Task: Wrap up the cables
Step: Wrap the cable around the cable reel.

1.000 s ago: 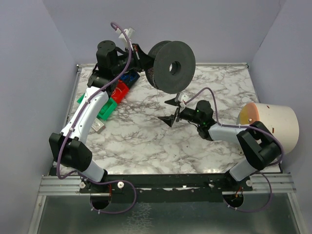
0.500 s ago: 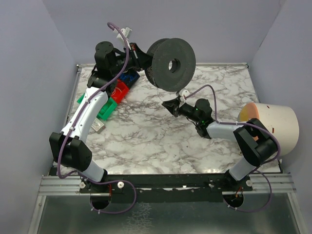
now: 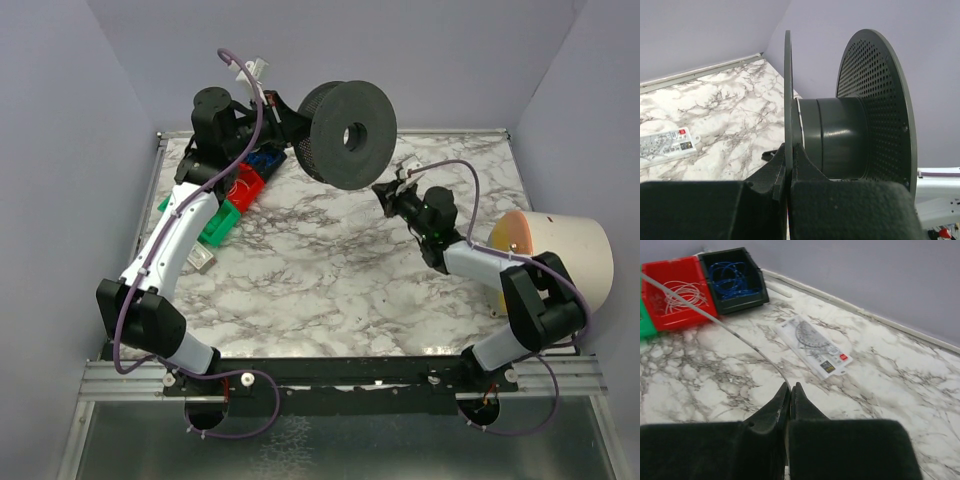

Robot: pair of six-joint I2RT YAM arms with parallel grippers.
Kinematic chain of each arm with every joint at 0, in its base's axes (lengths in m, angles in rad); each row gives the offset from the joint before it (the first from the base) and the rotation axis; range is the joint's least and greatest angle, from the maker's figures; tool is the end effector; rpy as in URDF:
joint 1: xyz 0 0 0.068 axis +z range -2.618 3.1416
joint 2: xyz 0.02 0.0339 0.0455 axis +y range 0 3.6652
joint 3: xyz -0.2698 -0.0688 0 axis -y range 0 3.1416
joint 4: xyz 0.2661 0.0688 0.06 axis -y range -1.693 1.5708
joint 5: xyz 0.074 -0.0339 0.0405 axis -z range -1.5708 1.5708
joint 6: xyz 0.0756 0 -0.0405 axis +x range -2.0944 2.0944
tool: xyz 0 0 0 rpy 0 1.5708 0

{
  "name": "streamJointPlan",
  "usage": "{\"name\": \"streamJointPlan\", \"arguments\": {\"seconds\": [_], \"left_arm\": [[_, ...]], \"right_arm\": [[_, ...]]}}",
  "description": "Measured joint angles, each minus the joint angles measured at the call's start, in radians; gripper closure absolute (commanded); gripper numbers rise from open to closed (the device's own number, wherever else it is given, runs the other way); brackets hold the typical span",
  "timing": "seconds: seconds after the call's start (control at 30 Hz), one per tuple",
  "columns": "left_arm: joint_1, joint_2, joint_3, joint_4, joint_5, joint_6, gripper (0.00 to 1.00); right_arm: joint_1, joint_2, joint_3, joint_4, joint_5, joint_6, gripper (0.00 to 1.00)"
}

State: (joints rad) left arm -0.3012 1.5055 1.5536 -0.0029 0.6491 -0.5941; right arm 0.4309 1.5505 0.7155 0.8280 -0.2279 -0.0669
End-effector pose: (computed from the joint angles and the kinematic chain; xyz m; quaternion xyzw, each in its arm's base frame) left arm 0.3679 -0.1621 0.4615 0.1325 0.6815 -0.4952 0.5223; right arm 0.3429 0.1764 0.2252 -0.2513 0.6635 0.2061 0.6739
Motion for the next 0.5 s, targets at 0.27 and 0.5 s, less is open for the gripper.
{"name": "streamJointPlan", "arguments": {"seconds": [0.27,0.5], "left_arm": [[-0.003,0.000,0.000,0.000,0.050,-0.001,1.00],[-0.056,0.019,0.039,0.000,0.174,0.016,1.00]], "right_arm": [[-0.027,-0.039,0.024,-0.067,0.115,-0.061,1.00],[-0.086,-0.083,-0.007,0.043,0.147,-0.153,1.00]]}}
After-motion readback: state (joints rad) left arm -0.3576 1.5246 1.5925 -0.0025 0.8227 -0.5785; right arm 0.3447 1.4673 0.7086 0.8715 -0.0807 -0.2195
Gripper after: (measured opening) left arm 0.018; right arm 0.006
